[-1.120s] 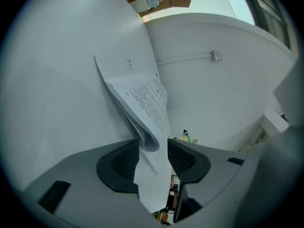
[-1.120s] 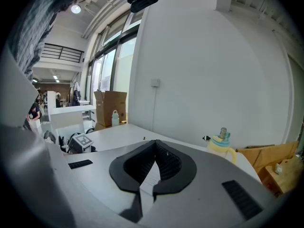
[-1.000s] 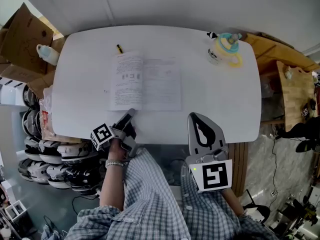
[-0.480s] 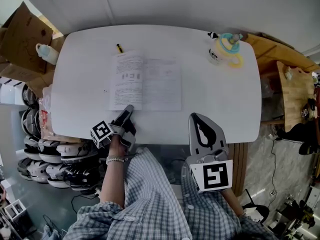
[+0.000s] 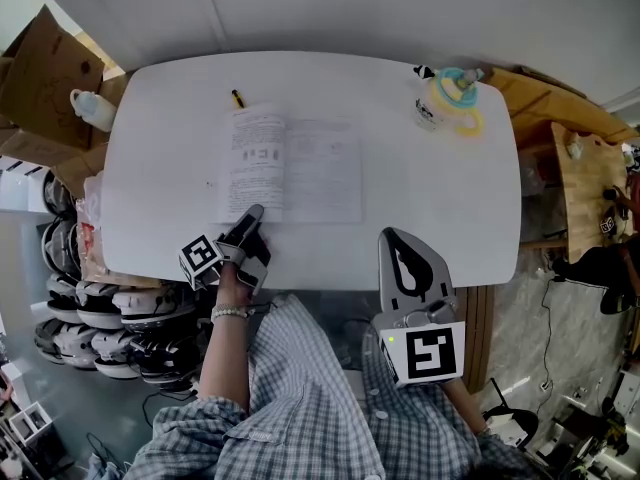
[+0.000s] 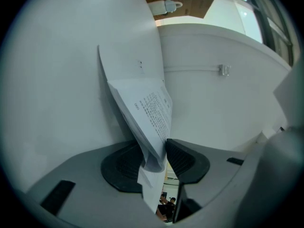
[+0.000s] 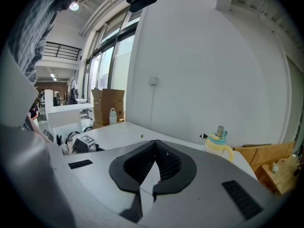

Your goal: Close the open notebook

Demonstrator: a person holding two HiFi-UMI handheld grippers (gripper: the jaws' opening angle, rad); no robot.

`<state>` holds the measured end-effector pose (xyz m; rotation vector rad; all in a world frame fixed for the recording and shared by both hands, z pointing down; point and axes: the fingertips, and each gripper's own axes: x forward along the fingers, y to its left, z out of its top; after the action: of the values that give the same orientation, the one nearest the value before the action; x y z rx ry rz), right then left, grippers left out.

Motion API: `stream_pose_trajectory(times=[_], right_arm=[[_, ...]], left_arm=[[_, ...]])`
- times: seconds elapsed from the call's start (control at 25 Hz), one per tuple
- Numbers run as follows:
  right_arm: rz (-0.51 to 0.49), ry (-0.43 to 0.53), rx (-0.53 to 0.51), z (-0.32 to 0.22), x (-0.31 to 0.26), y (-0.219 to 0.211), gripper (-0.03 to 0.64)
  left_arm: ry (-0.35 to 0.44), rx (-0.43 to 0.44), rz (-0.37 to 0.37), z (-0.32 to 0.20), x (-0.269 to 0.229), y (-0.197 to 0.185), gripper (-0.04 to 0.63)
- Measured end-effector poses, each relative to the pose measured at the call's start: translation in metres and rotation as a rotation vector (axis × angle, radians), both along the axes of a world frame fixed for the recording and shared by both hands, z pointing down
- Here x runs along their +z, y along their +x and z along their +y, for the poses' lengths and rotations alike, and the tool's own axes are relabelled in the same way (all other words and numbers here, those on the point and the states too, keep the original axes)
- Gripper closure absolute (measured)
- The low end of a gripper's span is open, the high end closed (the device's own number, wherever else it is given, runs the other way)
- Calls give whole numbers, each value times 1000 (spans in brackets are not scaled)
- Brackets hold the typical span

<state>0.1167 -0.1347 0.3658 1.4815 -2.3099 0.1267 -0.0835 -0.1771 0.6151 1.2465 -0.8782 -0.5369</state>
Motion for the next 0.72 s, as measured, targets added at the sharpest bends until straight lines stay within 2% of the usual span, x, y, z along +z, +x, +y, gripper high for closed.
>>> stream_pose_trajectory(times=[0.08,0.32,0.48,0.72], right_arm=[[-1,7,0,-1,-1,0,604],[-5,5,4,-1,-1,1,604],[-5,12,0,-1,-2,-1,604],[-3,25,-7,1,-6,-5,604]], left_arm=[[-2,7,-16,0,0,1,469],[21,-9,-45,-1,1,2,528],[32,3,-81,-2,-4,3,547],[56,61,-182,-2,-15,8,558]])
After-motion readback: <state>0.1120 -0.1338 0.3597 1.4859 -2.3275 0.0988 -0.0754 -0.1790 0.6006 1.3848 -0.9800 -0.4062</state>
